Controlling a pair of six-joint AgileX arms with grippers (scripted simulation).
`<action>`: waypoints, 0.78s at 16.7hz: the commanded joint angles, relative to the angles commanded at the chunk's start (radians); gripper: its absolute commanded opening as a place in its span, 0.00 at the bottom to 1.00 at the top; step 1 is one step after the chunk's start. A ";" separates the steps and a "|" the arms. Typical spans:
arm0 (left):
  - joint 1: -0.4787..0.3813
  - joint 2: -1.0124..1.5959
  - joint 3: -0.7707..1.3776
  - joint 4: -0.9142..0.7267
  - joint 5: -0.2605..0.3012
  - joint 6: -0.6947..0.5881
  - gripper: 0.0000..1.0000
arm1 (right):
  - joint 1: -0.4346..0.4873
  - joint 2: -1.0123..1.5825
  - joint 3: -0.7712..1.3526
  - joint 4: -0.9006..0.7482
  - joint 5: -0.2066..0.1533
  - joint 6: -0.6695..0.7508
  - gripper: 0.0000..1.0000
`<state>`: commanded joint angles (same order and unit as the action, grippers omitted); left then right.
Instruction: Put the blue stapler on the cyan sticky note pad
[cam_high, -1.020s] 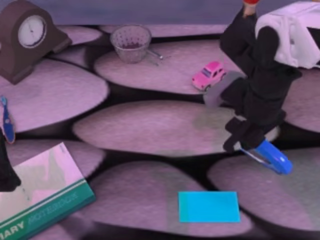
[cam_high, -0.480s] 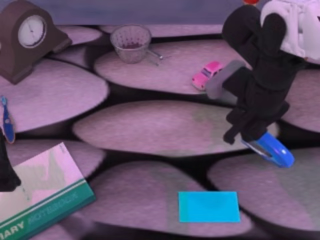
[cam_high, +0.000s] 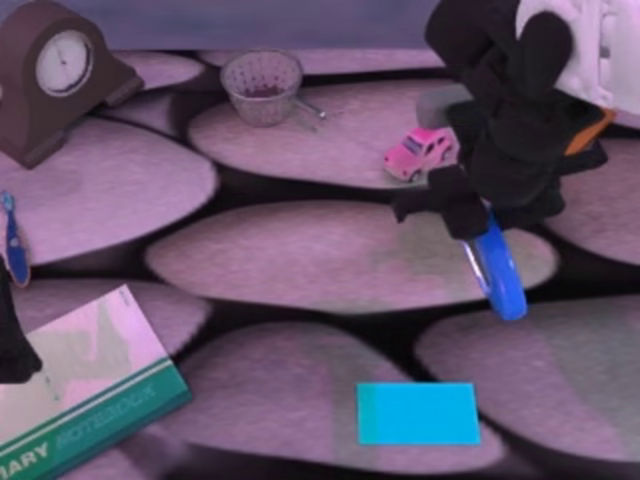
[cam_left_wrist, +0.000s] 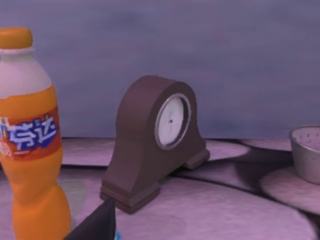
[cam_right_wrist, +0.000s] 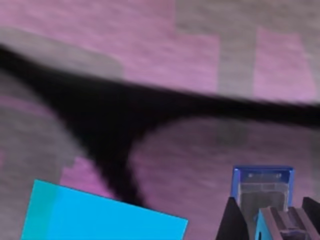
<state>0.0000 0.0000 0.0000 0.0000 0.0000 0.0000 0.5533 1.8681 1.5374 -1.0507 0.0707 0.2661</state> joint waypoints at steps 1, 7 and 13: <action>0.000 0.000 0.000 0.000 0.000 0.000 1.00 | 0.007 -0.007 0.000 0.009 0.009 0.113 0.00; 0.000 0.000 0.000 0.000 0.000 0.000 1.00 | 0.058 -0.040 -0.043 0.010 0.043 0.867 0.00; 0.000 0.000 0.000 0.000 0.000 0.000 1.00 | 0.109 -0.080 -0.125 -0.055 0.031 1.482 0.00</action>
<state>0.0000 0.0000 0.0000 0.0000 0.0000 0.0000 0.6620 1.7880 1.4120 -1.1060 0.1017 1.7477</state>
